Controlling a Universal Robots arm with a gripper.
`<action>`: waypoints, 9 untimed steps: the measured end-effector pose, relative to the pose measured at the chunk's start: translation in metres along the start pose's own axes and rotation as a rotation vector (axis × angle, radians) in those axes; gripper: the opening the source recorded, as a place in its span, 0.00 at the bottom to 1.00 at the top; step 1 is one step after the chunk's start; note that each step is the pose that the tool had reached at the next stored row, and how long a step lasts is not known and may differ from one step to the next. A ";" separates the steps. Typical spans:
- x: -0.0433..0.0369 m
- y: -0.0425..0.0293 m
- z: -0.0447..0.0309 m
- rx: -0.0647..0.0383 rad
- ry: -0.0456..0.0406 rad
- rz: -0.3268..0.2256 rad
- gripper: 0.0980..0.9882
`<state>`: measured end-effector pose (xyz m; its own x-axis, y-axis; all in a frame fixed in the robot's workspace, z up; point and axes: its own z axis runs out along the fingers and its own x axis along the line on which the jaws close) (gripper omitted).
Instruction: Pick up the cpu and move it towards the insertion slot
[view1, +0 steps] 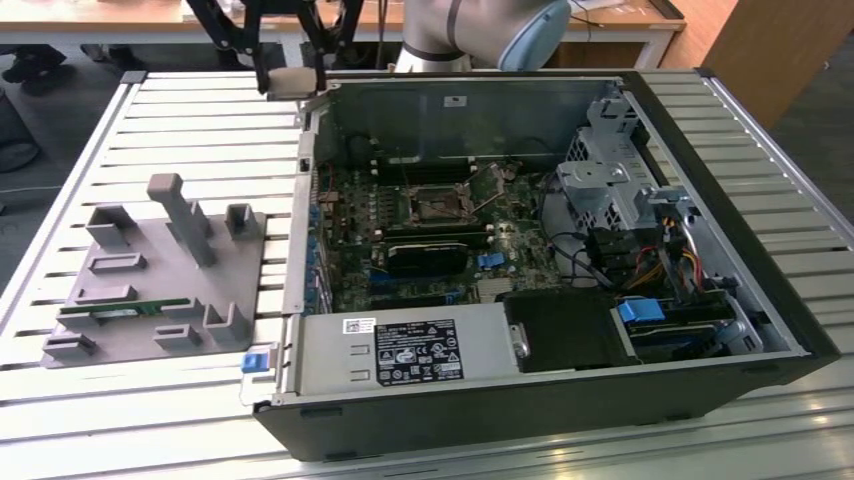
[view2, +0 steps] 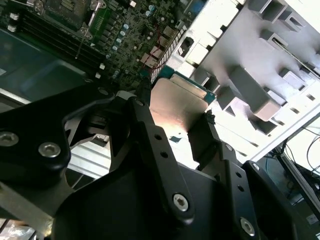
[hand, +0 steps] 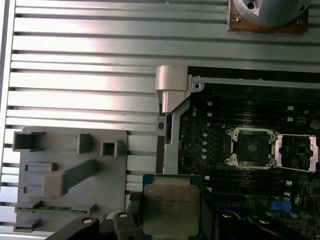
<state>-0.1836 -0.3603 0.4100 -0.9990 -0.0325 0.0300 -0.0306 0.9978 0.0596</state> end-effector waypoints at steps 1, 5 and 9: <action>-0.0009 0.0009 0.0000 0.000 0.0000 0.000 0.50; -0.0044 0.0044 0.0001 0.000 0.0000 0.000 0.50; -0.0101 0.0065 0.0001 0.000 0.0000 0.000 0.50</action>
<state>-0.1737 -0.3534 0.4100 -0.9990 -0.0324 0.0300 -0.0306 0.9977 0.0597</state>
